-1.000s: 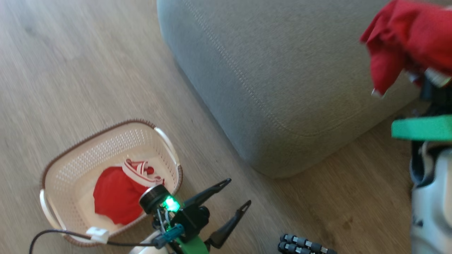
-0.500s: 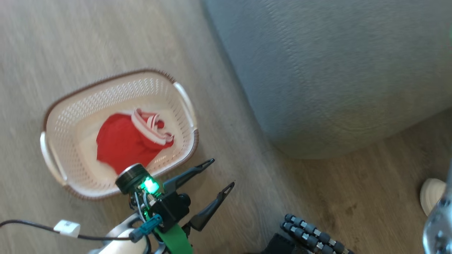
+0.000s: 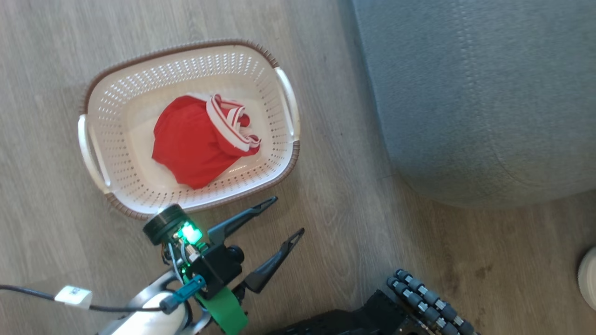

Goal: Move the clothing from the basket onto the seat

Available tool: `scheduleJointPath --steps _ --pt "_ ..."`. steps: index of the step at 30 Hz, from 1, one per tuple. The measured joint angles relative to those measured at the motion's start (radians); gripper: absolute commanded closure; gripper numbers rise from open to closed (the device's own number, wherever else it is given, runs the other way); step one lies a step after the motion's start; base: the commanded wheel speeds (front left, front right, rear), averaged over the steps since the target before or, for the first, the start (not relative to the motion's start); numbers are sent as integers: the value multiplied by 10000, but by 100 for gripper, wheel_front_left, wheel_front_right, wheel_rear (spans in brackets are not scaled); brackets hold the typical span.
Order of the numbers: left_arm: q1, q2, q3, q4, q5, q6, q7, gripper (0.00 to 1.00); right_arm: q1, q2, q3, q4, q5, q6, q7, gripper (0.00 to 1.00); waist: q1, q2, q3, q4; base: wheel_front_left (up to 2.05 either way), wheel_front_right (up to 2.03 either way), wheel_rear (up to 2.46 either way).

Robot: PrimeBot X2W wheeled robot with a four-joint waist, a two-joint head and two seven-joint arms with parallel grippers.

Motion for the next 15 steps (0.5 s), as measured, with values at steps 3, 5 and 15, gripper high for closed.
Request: scheduleJointPath --steps 3,5,15 --pt "-73 6 35 -10 0 0 0 0 -205 12 -782 393 -748 0 428 100 0 0 188 168 0 0 0" --pt "-87 10 38 -10 0 0 0 0 -238 52 -1469 591 -1241 0 732 100 0 0 286 270 0 0 0" --pt "-381 13 265 -23 82 0 0 0 -350 853 -3768 738 -3917 0 1492 100 0 0 640 526 0 0 0"
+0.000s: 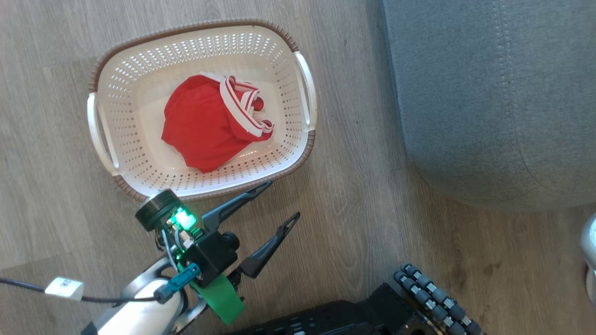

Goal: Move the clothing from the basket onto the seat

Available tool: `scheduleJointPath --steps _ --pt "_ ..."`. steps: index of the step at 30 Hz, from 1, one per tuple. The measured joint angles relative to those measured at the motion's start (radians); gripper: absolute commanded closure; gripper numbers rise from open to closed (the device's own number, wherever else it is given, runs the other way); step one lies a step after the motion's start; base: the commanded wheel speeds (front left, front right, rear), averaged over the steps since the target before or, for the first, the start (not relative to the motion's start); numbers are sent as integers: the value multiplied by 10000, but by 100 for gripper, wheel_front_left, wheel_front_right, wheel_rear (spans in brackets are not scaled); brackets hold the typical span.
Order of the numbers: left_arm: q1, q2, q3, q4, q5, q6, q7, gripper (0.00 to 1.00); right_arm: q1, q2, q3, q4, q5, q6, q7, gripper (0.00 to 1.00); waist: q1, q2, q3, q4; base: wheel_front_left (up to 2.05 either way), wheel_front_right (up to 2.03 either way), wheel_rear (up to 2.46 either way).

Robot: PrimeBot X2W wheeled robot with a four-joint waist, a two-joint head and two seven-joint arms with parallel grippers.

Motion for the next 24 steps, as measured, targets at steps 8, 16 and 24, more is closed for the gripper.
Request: scheduleJointPath --steps 8,16,24 --pt "-16 4 96 -157 23 0 0 0 -9 182 -510 176 -617 0 497 100 0 0 162 45 0 0 0" --pt "-21 0 105 -157 96 0 0 0 -8 305 -516 169 -650 0 334 20 0 0 126 19 0 0 0" --pt "-84 -207 17 21 174 0 0 0 34 435 -192 159 -652 0 184 0 0 0 -361 -21 0 0 0"
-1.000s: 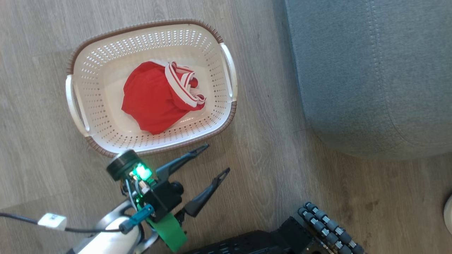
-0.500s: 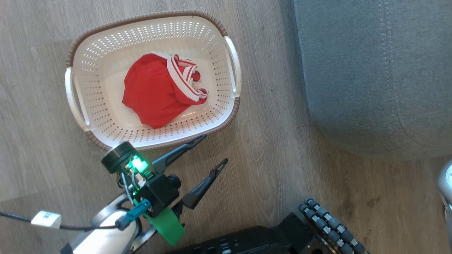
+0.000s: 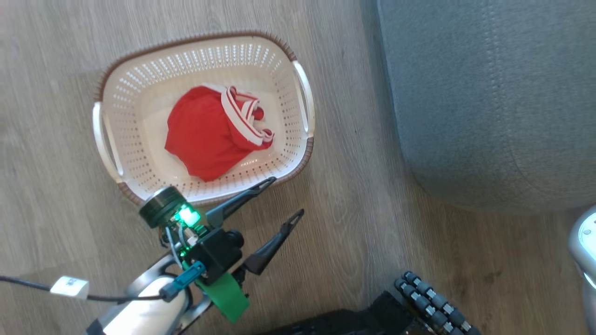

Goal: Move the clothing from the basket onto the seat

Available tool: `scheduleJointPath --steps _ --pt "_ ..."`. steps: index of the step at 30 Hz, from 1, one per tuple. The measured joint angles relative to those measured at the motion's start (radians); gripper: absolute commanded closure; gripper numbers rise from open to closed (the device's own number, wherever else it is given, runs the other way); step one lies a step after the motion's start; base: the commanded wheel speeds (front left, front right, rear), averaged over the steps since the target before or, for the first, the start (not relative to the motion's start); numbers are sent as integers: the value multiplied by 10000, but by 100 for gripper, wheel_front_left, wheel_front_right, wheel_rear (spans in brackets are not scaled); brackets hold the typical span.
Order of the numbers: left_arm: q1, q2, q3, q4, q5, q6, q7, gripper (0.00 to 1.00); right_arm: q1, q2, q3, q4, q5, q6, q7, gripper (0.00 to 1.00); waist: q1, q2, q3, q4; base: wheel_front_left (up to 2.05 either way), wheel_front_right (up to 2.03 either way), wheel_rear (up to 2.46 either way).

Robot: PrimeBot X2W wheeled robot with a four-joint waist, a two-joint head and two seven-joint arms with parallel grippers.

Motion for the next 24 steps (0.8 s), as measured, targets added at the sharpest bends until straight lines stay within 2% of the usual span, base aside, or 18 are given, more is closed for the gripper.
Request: scheduleJointPath --steps 7,15,20,24 --pt "-2 -621 -314 384 6 0 0 0 582 -180 926 82 -2 0 -75 0 -1 0 -986 24 0 0 0" --pt "81 -1290 -265 844 98 0 0 0 917 -594 1927 775 -2 0 -324 0 -1 1 -2590 19 0 0 0" --pt "429 -1843 265 1104 25 0 0 0 1024 -1028 2690 1158 105 0 -732 0 -1 1 -3651 50 0 0 0" --pt "862 -2349 721 1337 -19 0 0 0 1022 -1221 3522 1678 809 0 -1340 0 -1 1 -4441 136 0 0 0"
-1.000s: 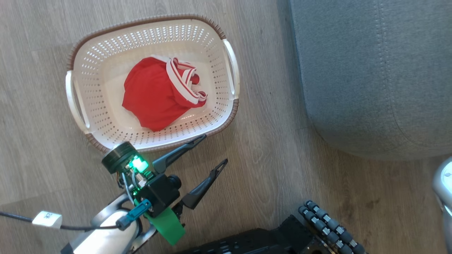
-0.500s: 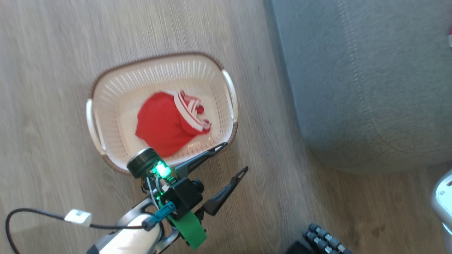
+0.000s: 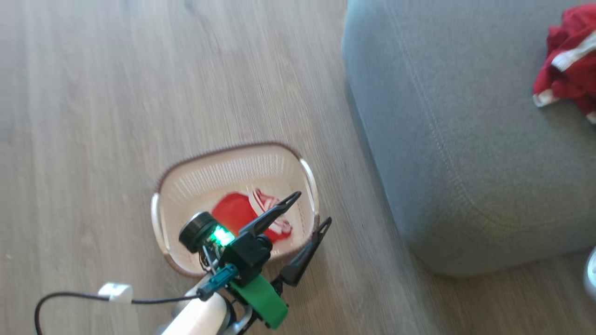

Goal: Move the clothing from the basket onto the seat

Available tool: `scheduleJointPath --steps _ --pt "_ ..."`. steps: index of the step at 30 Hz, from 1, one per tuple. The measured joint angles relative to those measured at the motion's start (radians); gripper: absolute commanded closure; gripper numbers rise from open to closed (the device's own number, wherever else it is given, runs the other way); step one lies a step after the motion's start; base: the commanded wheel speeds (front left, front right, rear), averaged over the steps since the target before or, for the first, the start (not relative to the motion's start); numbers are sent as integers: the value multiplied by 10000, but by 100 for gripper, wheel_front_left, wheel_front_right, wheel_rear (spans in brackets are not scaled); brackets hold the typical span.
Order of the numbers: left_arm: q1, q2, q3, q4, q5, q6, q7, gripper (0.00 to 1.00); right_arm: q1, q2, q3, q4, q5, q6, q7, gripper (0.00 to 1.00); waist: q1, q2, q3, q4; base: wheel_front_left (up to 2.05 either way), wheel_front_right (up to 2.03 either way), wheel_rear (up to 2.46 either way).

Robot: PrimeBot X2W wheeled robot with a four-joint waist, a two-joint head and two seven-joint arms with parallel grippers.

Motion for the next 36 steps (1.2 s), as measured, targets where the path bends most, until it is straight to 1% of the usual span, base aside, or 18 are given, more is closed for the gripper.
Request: scheduleJointPath --steps 6,10,13,15,18,19,21,23,26,28,33,36 --pt "502 -541 719 136 134 6 0 0 27 -2 1605 859 1371 0 -897 0 0 0 -1035 245 0 0 0" --pt "824 -748 1461 127 207 132 0 0 422 8 2560 792 2295 -2 -1210 0 0 0 -1596 491 0 0 0" --pt "1012 -846 1981 107 357 330 0 0 1085 107 3262 401 3179 -2 -1290 0 0 0 -1912 780 0 0 0" --pt "1097 -915 2297 79 393 470 0 0 1594 261 3845 -82 3822 -2 -1302 0 0 0 -2055 1011 0 0 0" --pt "1170 -966 2777 -6 385 629 0 0 2573 476 5457 -1471 4826 0 -1308 0 0 -1 -2230 1358 0 0 0" --pt "1170 -966 2777 -6 385 629 0 0 2573 476 5457 -1471 4826 0 -1308 0 0 -1 -2230 1358 0 0 0" --pt "1270 -988 3032 -19 380 646 0 0 3343 472 6217 -2347 5544 0 -1313 0 -1 -1 -2324 1588 0 0 0" --pt "1388 -1020 3327 -46 372 771 0 0 4294 345 6727 -3227 6182 0 -1313 0 0 -1 -2412 1827 0 0 0" --pt "1489 -1058 3741 -77 362 1066 0 0 5656 148 7145 -4454 6884 -2 -1313 0 0 -1 -2519 2156 0 0 0" --pt "1490 -1066 3925 -102 362 1210 0 0 6348 159 7288 -5189 7256 -2 -1313 0 -1 -1 -2578 2354 0 0 0" --pt "1711 -1087 4238 -205 92 1797 0 0 7643 512 7499 -6844 8052 -2 -1313 0 0 -1 -2662 2744 0 0 0" --pt "1942 -1089 4311 -153 -50 1965 0 0 8421 685 7503 -7290 8088 -2 -1313 0 0 -1 -2701 2901 0 0 0"
